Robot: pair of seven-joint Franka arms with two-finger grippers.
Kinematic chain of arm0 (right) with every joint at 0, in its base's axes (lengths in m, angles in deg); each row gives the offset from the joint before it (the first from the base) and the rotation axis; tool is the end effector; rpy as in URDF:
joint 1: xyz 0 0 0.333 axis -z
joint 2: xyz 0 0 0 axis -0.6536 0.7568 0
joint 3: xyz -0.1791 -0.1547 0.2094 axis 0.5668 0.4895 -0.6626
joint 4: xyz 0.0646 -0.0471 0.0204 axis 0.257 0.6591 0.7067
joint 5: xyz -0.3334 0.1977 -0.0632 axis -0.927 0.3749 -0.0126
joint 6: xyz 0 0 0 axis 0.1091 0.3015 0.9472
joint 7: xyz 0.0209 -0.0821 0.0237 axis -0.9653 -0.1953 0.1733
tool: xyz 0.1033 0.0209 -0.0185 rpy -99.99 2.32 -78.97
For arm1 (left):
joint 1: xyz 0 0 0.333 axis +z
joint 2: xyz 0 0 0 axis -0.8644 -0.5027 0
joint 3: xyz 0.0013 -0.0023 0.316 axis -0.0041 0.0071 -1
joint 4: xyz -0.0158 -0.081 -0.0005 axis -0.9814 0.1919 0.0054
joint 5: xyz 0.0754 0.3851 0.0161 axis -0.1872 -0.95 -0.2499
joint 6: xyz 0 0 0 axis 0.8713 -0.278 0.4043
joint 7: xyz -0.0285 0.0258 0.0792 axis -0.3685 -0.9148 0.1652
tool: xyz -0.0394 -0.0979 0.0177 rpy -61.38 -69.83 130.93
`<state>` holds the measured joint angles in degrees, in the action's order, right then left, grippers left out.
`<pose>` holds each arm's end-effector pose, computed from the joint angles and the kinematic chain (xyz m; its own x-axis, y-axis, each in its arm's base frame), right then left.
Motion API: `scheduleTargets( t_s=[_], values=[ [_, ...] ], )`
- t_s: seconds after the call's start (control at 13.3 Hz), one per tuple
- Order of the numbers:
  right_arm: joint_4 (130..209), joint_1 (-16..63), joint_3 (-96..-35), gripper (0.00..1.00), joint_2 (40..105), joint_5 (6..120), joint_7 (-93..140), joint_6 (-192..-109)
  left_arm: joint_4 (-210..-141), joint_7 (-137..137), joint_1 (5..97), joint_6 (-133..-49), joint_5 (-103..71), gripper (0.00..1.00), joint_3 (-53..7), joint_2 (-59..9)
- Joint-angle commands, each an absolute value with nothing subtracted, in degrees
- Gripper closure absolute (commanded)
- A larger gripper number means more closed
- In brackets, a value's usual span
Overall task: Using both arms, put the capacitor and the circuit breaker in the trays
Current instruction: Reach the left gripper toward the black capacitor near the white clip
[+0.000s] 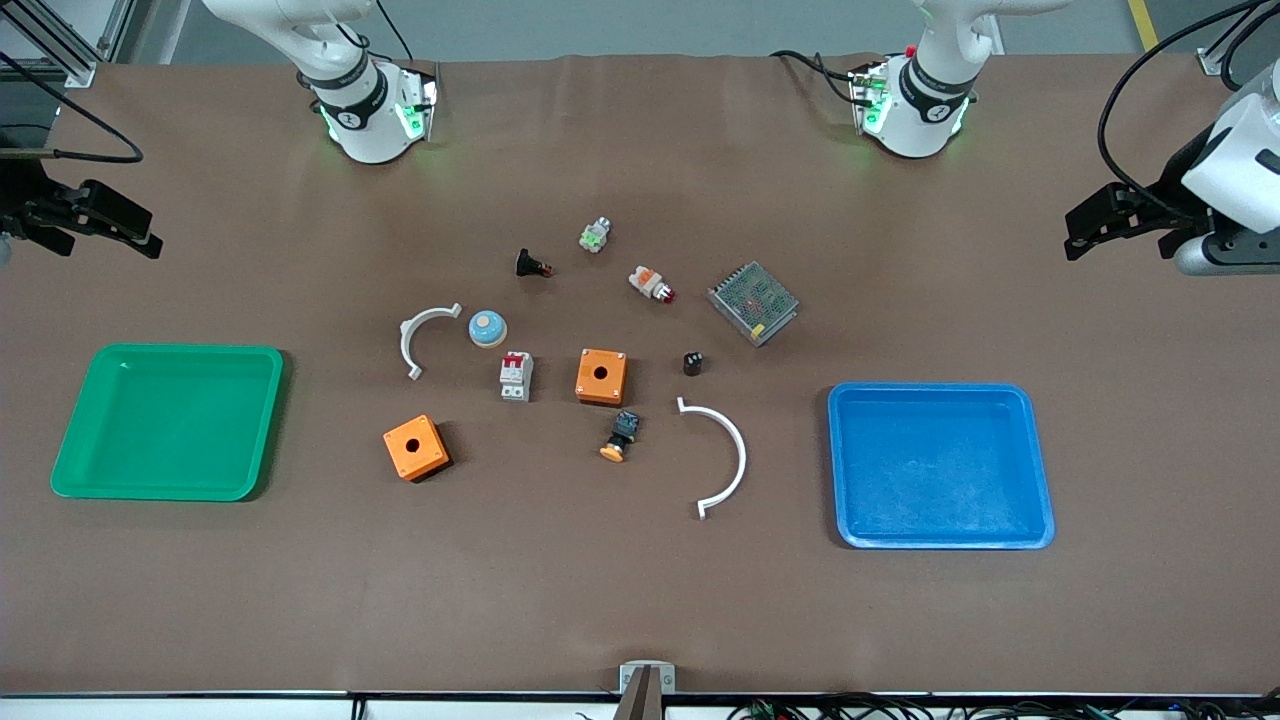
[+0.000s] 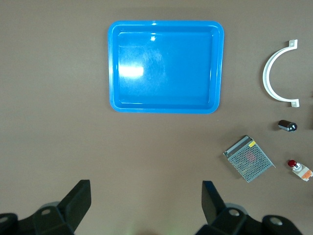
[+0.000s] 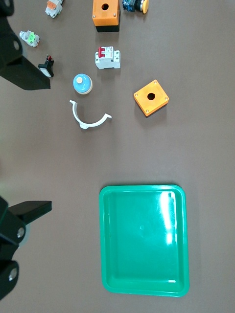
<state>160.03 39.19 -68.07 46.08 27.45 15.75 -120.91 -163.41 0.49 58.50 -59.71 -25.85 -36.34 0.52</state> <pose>0.5342 -0.0076 0.6452 0.9980 -0.0593 -0.0212 -0.0598 -0.9980 -0.0204 0.5444 -0.0576 0.6391 0.9997 -0.0056 -0.0246 -0.0060 -0.9998 -0.0174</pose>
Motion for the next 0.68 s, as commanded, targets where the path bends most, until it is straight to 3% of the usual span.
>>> scheduleTargets(
  t_s=[0.0, 0.3, 0.6],
  values=[
    [158.41, 39.94, -68.74, 0.00, 47.00, 26.51, 16.40, -120.23, -162.37, -0.09, 58.76, -58.91, -25.97, 0.00, -36.06, 0.21],
    [158.41, 39.94, -68.74, 0.00, 47.00, 26.51, 16.40, -120.31, -162.37, -0.96, 56.58, -59.78, -28.08, 0.00, -34.32, -3.30],
    [158.41, 39.94, -68.74, 0.00, 47.00, 26.43, 16.40, -120.31, -163.42, -15.93, 51.75, -69.87, -27.11, 0.00, -30.62, -11.89]
  ],
)
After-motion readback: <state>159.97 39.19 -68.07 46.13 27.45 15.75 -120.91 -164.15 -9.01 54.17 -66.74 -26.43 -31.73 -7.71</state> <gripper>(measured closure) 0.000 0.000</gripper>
